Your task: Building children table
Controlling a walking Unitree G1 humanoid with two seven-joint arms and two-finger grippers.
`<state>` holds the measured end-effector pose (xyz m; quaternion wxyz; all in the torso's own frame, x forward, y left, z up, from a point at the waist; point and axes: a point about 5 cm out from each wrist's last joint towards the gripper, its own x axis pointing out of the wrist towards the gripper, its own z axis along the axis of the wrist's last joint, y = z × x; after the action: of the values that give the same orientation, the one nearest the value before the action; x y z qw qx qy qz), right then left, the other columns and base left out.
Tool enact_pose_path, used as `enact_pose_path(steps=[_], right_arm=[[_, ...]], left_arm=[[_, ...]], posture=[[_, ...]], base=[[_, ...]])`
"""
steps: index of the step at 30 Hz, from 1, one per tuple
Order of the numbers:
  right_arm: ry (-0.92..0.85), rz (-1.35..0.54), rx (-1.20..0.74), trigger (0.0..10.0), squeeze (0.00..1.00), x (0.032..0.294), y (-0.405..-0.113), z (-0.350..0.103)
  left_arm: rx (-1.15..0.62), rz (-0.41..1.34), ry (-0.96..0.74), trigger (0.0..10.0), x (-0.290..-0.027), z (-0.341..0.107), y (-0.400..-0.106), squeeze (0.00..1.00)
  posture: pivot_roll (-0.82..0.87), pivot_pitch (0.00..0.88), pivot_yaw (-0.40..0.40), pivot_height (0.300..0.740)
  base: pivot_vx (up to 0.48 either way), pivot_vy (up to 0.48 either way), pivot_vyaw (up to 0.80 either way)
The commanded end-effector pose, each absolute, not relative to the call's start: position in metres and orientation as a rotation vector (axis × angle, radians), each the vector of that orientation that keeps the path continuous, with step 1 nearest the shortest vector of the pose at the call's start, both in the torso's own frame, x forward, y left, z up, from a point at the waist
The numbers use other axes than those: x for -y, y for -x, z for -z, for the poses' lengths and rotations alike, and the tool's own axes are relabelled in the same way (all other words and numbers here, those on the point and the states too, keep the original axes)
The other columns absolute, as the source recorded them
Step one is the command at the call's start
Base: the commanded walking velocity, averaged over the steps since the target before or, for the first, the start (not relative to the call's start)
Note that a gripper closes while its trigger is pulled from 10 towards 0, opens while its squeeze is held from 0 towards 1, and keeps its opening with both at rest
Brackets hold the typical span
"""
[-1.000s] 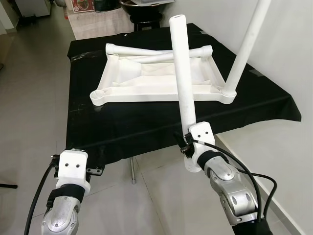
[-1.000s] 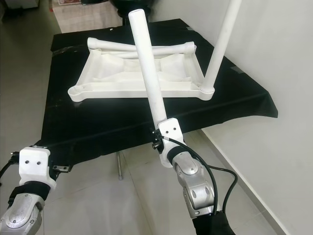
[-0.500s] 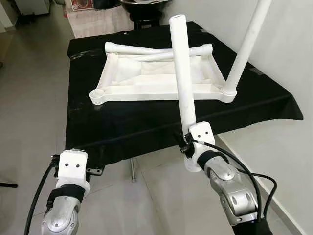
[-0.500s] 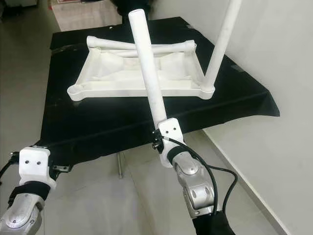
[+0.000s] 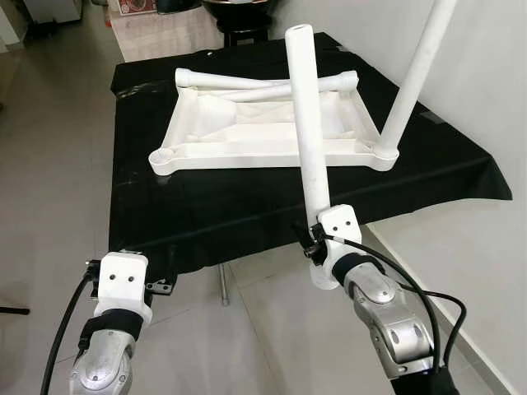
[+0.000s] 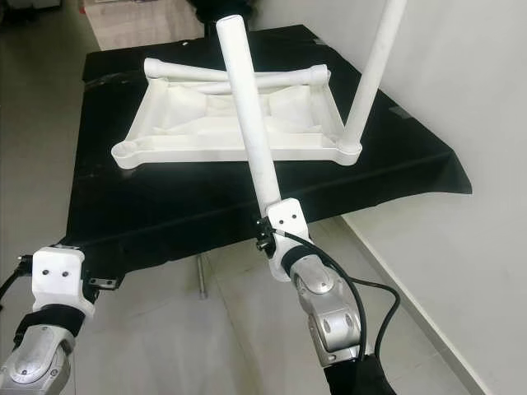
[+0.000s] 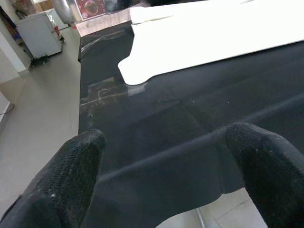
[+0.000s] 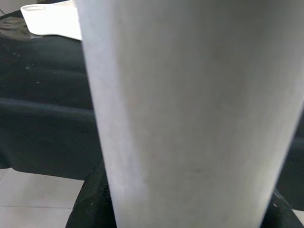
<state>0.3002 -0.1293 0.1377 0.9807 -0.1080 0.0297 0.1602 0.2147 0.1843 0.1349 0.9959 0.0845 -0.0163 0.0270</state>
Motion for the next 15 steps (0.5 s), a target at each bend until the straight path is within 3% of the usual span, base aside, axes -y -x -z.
enact_pose_path(steps=[1, 7, 15], right_arm=[[0.255, -0.433, -0.04, 10.0, 0.0, 0.085, -0.315, -0.145], [0.051, -0.386, -0.072, 10.0, 0.0, 0.096, -0.318, -0.146], [0.055, -0.385, -0.068, 10.0, 0.0, 0.1, -0.316, -0.145]], left_arm=[[0.009, 0.083, -0.474, 10.0, -0.161, -0.14, -0.255, 0.0], [-0.045, -0.033, -0.286, 10.0, -0.178, -0.134, -0.248, 0.0], [-0.048, -0.027, -0.268, 10.0, -0.181, -0.134, -0.245, 0.0]], posture=[[-0.1, 0.025, 0.094, 0.74], [-0.1, 0.044, 0.079, 0.74], [-0.1, 0.049, 0.081, 0.74]], base=[[0.0, 0.0, 0.0], [0.0, 0.0, 0.0], [0.0, 0.0, 0.0]])
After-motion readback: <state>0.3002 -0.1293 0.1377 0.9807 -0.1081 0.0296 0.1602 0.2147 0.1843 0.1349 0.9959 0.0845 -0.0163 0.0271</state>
